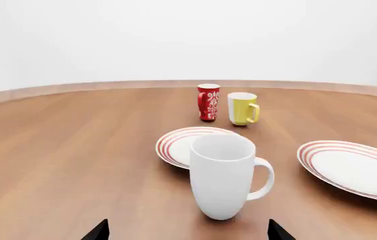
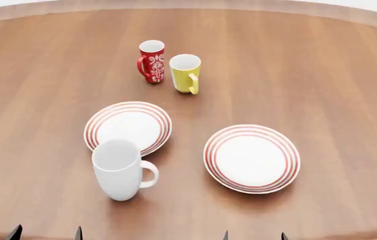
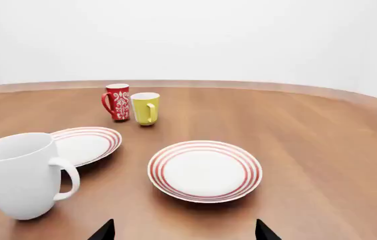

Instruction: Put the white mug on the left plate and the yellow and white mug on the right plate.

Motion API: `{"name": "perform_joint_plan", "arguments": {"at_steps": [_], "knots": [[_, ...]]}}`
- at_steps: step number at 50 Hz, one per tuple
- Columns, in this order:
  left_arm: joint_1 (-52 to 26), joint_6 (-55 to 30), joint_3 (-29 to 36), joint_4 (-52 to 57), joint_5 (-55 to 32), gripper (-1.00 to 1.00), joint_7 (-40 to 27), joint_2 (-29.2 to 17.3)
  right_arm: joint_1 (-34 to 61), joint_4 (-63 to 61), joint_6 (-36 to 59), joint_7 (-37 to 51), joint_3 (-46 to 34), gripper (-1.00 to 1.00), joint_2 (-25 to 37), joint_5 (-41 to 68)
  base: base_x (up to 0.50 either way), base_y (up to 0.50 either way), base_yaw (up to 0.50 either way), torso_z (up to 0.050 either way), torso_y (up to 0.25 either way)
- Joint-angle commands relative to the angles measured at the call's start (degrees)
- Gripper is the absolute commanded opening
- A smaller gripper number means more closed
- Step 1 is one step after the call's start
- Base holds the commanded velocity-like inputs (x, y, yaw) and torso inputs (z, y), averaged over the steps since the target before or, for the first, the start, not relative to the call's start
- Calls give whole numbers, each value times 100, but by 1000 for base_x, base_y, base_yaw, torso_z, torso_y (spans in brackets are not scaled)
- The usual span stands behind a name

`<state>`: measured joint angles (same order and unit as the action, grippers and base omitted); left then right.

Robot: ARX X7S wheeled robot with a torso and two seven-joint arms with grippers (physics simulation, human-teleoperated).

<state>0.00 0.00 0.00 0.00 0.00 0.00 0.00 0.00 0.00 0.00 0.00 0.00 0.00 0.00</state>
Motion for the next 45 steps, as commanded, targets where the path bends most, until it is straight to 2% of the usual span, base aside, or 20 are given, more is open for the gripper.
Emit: {"name": "perform_joint_plan", "arguments": {"at_steps": [1, 5, 8, 9, 12, 14, 18, 23, 25, 26, 45], "knots": [[-105, -69, 35, -71, -181, 100, -70, -102, 53, 11, -5, 99, -110, 100, 80, 134, 0, 0, 0, 0, 0], [-233, -151, 27, -56, -339, 100, -170, -196, 166, 33, 11, 215, -175, 100, 156, 316, 0, 0, 0, 0, 0], [-291, -105, 141, -172, -152, 100, -280, -249, 196, 46, 3, 256, -208, 100, 188, 357, 0, 0, 0, 0, 0], [-294, -68, -3, -219, 135, 100, -157, -105, 199, 45, 10, 79, -28, 100, 40, 204, 0, 0, 0, 0, 0], [430, -218, 111, 1034, 418, 100, -331, -220, -347, -398, -151, 277, -196, 100, 69, 587, 0, 0, 0, 0, 0], [676, -110, 241, 1120, 701, 100, -467, -298, -460, -621, 58, 395, -493, 100, 157, 334, 0, 0, 0, 0, 0], [864, 123, 291, 726, 612, 100, -558, -331, -749, -763, -119, 638, -626, 100, 147, 337, 0, 0, 0, 0, 0], [655, -117, 236, 828, 483, 100, -634, -356, -652, -995, 40, 777, -690, 100, 242, 389, 0, 0, 500, 0, 0], [306, -170, 316, 574, 521, 100, -676, -328, -604, -1046, 67, 838, -772, 100, 270, 299, 0, 0, 500, 0, 0], [527, -213, 334, 857, 559, 100, -677, -371, -519, -978, 66, 860, -804, 100, 266, 282, 0, 0, 500, 0, 0], [249, -227, 585, 766, 471, 100, -854, -465, -161, -651, -105, 963, -1118, 100, 418, 428, 0, 0, 500, 0, 0]]}}
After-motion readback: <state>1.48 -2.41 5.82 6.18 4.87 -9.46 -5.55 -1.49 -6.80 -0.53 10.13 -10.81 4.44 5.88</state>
